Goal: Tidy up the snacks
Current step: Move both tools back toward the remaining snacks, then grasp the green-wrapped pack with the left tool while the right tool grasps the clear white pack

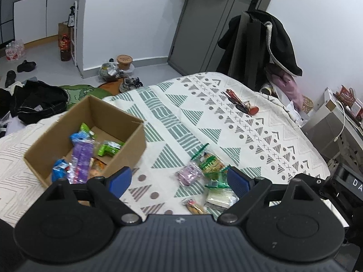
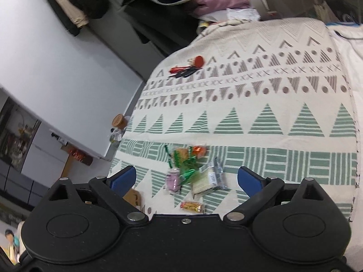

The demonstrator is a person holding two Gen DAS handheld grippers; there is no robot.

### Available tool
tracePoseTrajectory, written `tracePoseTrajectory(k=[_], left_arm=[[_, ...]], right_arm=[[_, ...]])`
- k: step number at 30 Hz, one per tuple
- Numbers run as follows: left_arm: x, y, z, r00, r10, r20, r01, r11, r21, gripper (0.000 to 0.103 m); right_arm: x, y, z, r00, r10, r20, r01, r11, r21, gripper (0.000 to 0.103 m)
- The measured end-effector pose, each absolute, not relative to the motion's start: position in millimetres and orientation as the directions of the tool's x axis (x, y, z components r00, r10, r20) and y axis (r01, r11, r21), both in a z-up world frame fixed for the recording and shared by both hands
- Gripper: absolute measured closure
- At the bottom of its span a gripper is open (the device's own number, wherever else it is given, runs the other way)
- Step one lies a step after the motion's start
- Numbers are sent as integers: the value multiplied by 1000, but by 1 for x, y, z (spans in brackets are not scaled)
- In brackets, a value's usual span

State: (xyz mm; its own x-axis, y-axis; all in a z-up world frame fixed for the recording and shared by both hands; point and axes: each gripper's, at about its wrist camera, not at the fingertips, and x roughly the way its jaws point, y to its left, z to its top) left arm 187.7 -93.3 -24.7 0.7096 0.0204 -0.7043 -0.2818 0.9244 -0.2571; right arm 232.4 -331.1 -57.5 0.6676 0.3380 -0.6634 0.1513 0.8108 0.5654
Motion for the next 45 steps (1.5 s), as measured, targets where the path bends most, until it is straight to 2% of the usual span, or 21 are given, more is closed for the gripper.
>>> tracePoseTrajectory(k=[4, 8, 17, 32, 39, 42, 44, 45], left_arm=[[198, -102, -34, 699, 5, -715, -270, 928, -257, 13], [210, -109, -46, 688, -10, -725, -264, 928, -263, 13], [244, -120, -75, 656, -61, -752, -248, 923, -292, 16], [300, -139, -129, 576, -119, -808, -238, 922, -306, 22], [322, -143, -154, 540, -134, -831, -247, 919, -308, 39], [328, -142, -163, 521, -147, -841, -248, 916, -314, 60], [328, -140, -167, 517, -145, -844, -255, 915, -313, 66], [327, -139, -167, 516, -142, -845, -253, 917, -308, 72]], right_arm=[[236, -337, -65, 667, 317, -674, 194, 800, 568, 9], [242, -342, -79, 648, 326, -688, 238, 772, 590, 20], [265, -344, -113, 594, 354, -722, 315, 723, 614, 34], [301, -345, -162, 505, 396, -767, 410, 672, 617, 41], [315, -344, -183, 465, 430, -774, 431, 654, 622, 43], [319, -342, -190, 451, 437, -779, 438, 652, 619, 44], [322, -342, -195, 442, 445, -779, 442, 648, 620, 44], [323, -341, -196, 438, 449, -779, 443, 646, 622, 44]])
